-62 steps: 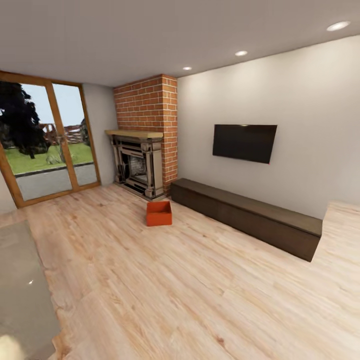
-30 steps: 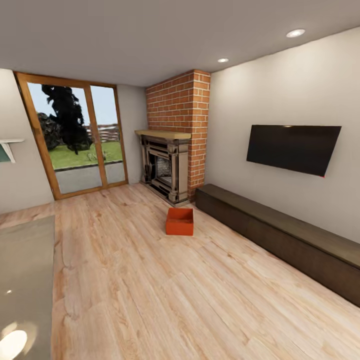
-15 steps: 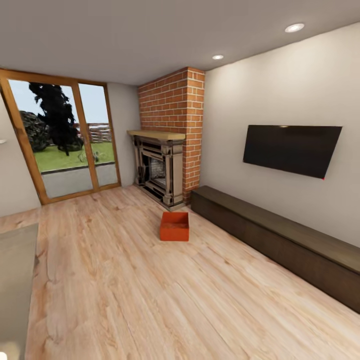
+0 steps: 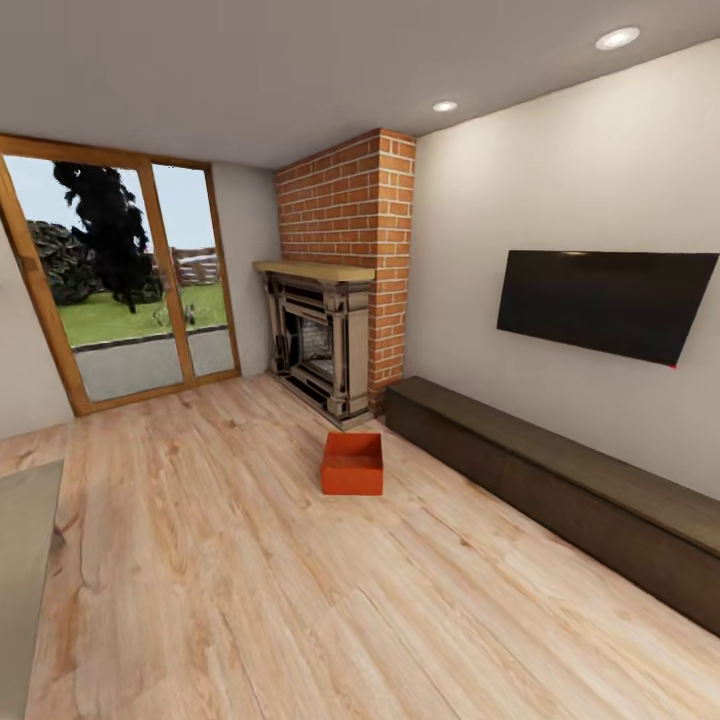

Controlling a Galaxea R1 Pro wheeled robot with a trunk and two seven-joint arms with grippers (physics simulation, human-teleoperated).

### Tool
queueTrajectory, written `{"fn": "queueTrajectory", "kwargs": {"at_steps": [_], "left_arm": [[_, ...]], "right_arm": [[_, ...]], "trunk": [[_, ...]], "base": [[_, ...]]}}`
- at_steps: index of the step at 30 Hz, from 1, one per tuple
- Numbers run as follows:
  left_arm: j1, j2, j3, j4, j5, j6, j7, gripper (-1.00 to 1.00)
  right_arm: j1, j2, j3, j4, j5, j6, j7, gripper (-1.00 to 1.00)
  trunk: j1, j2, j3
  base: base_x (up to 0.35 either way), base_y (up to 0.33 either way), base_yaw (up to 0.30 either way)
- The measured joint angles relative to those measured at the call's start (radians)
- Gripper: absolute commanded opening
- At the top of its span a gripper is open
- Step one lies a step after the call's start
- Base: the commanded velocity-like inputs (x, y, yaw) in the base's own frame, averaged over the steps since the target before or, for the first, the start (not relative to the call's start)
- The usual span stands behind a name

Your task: Move the two storage containers from the living room to the garage. In the garage, place one container on the floor and stack the other container on top of it (either order is fine).

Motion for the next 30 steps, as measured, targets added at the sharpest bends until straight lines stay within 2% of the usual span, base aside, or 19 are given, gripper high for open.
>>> {"fn": "queueTrajectory", "kwargs": {"at_steps": [19,30], "left_arm": [[0.000,-0.001,0.000,0.000,0.000,0.000,-0.001,1.00],[0.000,-0.001,0.000,0.000,0.000,0.000,0.000,1.00]], "right_arm": [[0.000,0.000,0.000,0.000,-0.001,-0.001,0.000,1.00],[0.000,0.000,0.000,0.000,0.000,0.000,0.000,1.00]], "trunk": [[0.000,0.000,0.000],[0.000,0.000,0.000]], "base": [[0.325,0.076,0.000],[0.325,0.006,0.000]]}}
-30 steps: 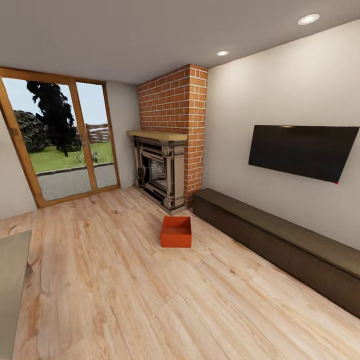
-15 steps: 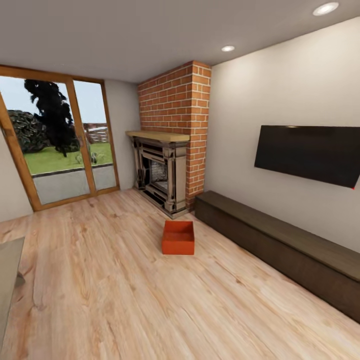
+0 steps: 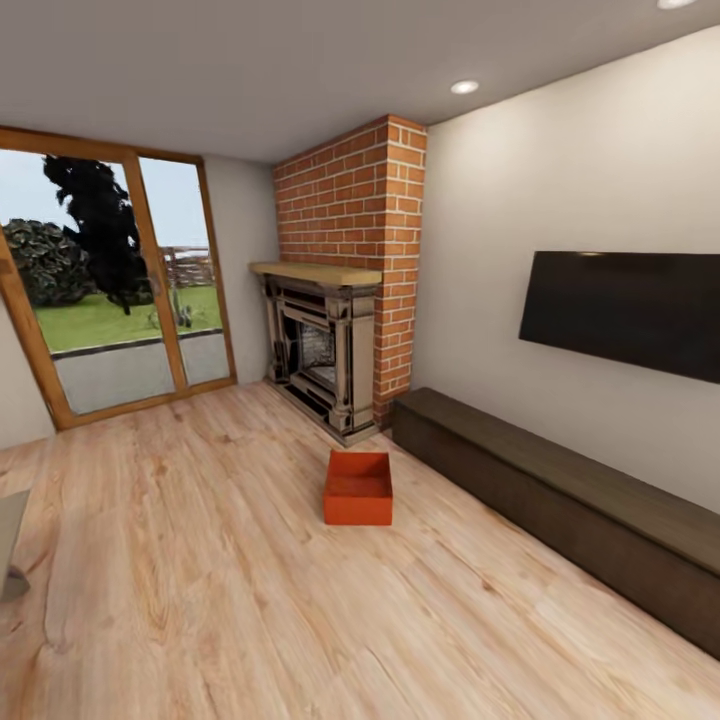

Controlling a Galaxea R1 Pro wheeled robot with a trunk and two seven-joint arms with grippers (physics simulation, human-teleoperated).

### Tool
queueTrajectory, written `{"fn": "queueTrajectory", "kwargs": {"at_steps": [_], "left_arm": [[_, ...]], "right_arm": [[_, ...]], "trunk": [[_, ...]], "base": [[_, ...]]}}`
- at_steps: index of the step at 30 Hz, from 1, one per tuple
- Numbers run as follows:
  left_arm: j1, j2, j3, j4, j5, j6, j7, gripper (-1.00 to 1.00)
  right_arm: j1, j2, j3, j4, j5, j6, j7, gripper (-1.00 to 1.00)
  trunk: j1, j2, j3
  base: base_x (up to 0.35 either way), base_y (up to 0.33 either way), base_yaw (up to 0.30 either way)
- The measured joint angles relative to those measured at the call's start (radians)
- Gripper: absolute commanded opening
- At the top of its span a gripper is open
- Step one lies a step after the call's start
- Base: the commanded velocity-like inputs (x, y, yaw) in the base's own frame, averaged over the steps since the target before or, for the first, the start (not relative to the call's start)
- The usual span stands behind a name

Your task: Move the two storage containers from the living room to the garage. In the garage, place one container on the floor and stack the other container on top of it (either order is fine).

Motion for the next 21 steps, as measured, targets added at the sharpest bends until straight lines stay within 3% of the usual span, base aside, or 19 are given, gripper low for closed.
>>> {"fn": "queueTrajectory", "kwargs": {"at_steps": [21], "left_arm": [[0.000,0.001,0.000,0.000,0.000,0.000,0.000,1.00]], "right_arm": [[0.000,0.000,0.000,0.000,-0.001,-0.001,0.000,1.00]], "trunk": [[0.000,0.000,0.000]], "base": [[0.325,0.000,0.000]]}}
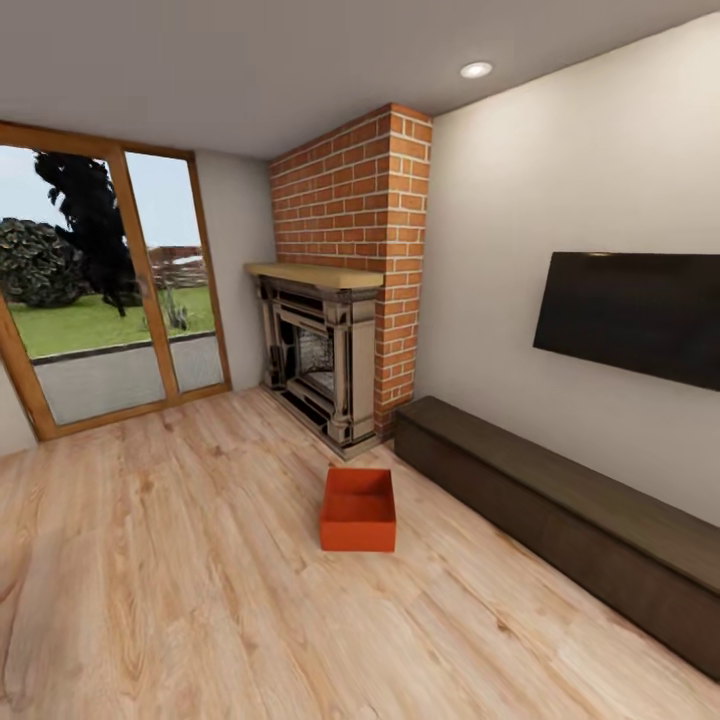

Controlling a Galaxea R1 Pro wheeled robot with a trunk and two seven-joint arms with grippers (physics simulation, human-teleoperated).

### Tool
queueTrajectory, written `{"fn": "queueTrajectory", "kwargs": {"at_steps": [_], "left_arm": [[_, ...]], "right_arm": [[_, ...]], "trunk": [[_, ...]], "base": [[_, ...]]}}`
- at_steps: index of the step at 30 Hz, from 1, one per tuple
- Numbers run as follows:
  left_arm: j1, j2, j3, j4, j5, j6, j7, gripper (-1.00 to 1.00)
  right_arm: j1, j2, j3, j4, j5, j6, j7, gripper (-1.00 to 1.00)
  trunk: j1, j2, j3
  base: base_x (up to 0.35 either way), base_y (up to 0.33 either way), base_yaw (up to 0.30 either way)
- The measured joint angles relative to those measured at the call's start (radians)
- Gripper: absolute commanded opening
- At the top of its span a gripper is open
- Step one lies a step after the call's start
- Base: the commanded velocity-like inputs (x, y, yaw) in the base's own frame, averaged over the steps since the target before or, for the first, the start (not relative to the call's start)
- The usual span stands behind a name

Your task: Move the two storage containers from the living room to the garage. In the garage, place one container on the floor and stack the other container on top of it (either order is fine).

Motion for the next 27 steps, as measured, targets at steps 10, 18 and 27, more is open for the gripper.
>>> {"fn": "queueTrajectory", "kwargs": {"at_steps": [10,18,27], "left_arm": [[0.000,0.000,0.000,0.000,0.000,0.000,0.000,1.00],[0.000,0.000,0.000,0.000,0.000,0.000,0.000,1.00],[0.000,0.000,0.000,0.000,0.000,0.000,0.000,1.00]], "right_arm": [[0.000,0.000,0.000,0.000,0.000,0.000,0.000,1.00],[0.000,0.000,0.000,0.000,0.000,0.000,0.000,1.00],[0.000,0.000,0.000,0.000,0.000,0.000,0.000,1.00]], "trunk": [[0.000,0.000,0.000],[0.000,0.000,0.000],[0.000,0.000,0.000]], "base": [[0.325,0.000,0.000],[0.324,0.022,0.000],[0.320,0.096,0.000]]}}
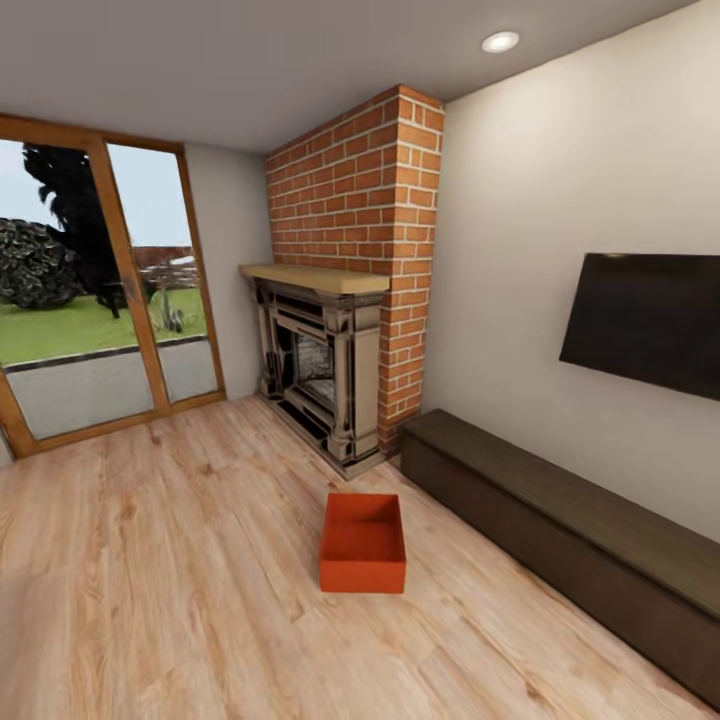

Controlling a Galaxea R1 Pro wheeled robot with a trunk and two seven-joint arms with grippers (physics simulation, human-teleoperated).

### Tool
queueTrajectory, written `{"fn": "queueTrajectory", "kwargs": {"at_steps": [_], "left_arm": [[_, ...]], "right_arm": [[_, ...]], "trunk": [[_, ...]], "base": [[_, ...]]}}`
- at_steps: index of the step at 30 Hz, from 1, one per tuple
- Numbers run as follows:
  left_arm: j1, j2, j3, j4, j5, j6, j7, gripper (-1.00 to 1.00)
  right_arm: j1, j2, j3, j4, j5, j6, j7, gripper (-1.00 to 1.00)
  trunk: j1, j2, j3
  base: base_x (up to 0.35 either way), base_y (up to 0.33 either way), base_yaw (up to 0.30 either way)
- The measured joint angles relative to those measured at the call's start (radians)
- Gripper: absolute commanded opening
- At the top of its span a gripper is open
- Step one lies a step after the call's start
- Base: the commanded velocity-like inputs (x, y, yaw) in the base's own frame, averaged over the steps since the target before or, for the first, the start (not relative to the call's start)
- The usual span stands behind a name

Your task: Move the two storage containers from the living room to the garage. In the garage, place one container on the floor and stack the other container on top of it (either order is fine).

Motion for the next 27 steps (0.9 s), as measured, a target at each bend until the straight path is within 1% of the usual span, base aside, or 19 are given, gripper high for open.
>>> {"fn": "queueTrajectory", "kwargs": {"at_steps": [18,27], "left_arm": [[0.000,0.000,0.000,0.000,0.000,0.000,0.000,1.00],[0.000,0.000,0.000,0.000,0.000,0.000,0.000,1.00]], "right_arm": [[0.000,0.000,0.000,0.000,0.000,0.000,0.000,1.00],[0.001,0.000,0.000,0.000,0.000,0.000,0.000,1.00]], "trunk": [[0.000,0.000,0.000],[0.000,0.000,0.000]], "base": [[0.308,0.129,0.000],[0.306,0.090,0.000]]}}
